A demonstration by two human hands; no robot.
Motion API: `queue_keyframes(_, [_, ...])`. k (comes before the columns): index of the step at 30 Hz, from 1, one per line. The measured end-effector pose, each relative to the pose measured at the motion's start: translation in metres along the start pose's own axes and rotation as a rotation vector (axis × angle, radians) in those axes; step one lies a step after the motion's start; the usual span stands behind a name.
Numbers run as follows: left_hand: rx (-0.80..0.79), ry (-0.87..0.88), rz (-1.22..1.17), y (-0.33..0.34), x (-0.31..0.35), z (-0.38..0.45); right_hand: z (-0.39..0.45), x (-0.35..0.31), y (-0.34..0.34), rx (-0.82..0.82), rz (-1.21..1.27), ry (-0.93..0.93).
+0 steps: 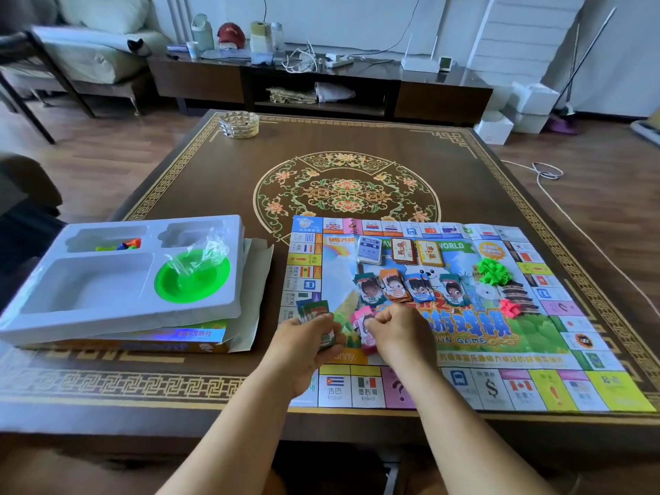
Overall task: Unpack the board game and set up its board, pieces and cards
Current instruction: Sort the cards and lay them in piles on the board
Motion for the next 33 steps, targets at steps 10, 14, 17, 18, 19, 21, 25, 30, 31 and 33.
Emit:
queue_keyframes(10, [-0.073,-0.031,0.04,0.009,-0.006,0.003,0.001,-0.001,0.002,0.072,0.02,-0.102])
queue_keyframes(14, [-0.071,-0.015,0.039,0.021,-0.007,0.003,-0.022,-0.003,0.001,-0.233,0.679,-0.103])
queue_keyframes(17, [-0.151,-0.001,0.082,0.039,-0.01,-0.002,-0.029,0.005,0.0,-0.295,0.821,-0.085])
queue_keyframes(18, [-0.177,0.003,0.089,0.044,-0.011,-0.003,-0.028,0.012,-0.003,-0.256,0.843,-0.063])
queue_keyframes(19, [-0.197,0.005,0.088,0.049,-0.012,-0.005,-0.027,0.018,-0.007,-0.211,0.85,-0.043])
queue_keyframes(21, [-0.211,-0.004,0.077,0.056,-0.013,-0.007,-0.026,0.029,-0.015,-0.146,0.841,-0.016])
queue_keyframes(25, [-0.206,-0.014,0.094,0.069,-0.016,-0.005,-0.028,0.046,-0.029,-0.092,0.87,0.003])
queue_keyframes(30, [-0.182,-0.01,0.111,0.083,-0.023,-0.001,-0.031,0.06,-0.038,-0.083,0.914,0.025])
queue_keyframes(31, [-0.185,-0.013,0.113,0.087,-0.025,0.0,-0.031,0.064,-0.04,-0.08,0.936,0.033])
queue_keyframes(33, [-0.192,-0.029,0.113,0.092,-0.029,0.001,-0.031,0.068,-0.042,-0.086,0.986,0.048])
Point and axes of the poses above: each hand's wrist, its own z-axis towards the middle knuckle, its own y-axis out of the palm, x = y × z, the point moved 6 cm from there along z, towards the middle knuckle, and after that the axes turned 13 degrees about -x, right-handed, at the moved point
